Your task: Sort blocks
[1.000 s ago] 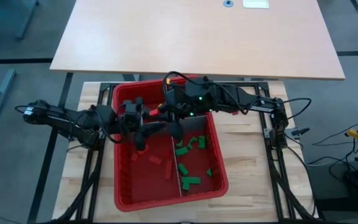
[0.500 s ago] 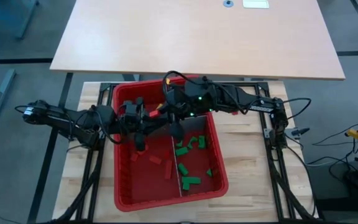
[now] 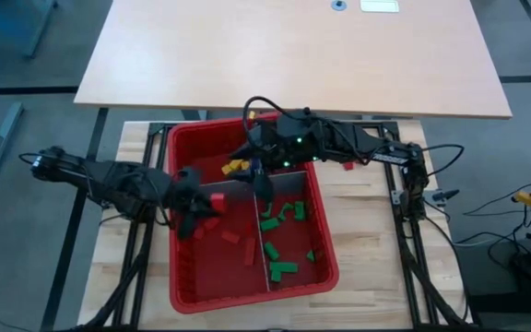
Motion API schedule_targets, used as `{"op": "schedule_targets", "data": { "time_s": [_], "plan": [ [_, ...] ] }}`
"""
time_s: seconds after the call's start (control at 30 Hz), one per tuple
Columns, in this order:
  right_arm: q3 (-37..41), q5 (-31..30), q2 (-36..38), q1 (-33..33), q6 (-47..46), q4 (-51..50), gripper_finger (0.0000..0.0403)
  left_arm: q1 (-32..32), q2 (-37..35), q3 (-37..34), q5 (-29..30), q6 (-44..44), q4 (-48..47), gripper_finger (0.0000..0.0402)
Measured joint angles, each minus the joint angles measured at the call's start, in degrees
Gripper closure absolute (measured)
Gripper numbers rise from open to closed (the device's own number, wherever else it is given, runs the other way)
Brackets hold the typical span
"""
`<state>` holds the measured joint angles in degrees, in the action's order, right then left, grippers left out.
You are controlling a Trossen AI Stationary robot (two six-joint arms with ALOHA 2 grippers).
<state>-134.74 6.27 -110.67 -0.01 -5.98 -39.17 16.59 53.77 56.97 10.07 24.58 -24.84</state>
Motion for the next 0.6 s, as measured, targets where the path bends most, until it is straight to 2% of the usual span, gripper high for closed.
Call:
{"op": "schedule_targets", "data": {
  "time_s": [0.2,0.33,0.4,0.6],
  "plan": [
    [-0.02,-0.42,0.77,-1.91,0.61,-4.58,0.0196,0.36,-1.55,0.0,-13.62,10.49,-14.48,0.0366],
    [-0.02,-0.42,0.9,-3.34,0.58,-7.67,0.0207,0.38,-1.22,0.0,-15.65,14.09,-18.15,0.0353],
    [-0.02,-0.39,1.12,-3.81,0.55,-8.89,0.021,0.36,-1.16,0.0,-15.38,14.78,-19.15,0.0307],
    [-0.04,-0.64,2.38,-5.2,0.59,-17.24,0.0207,0.23,-1.19,0.0,-13.75,16.0,-20.25,0.0129]
  ]
}}
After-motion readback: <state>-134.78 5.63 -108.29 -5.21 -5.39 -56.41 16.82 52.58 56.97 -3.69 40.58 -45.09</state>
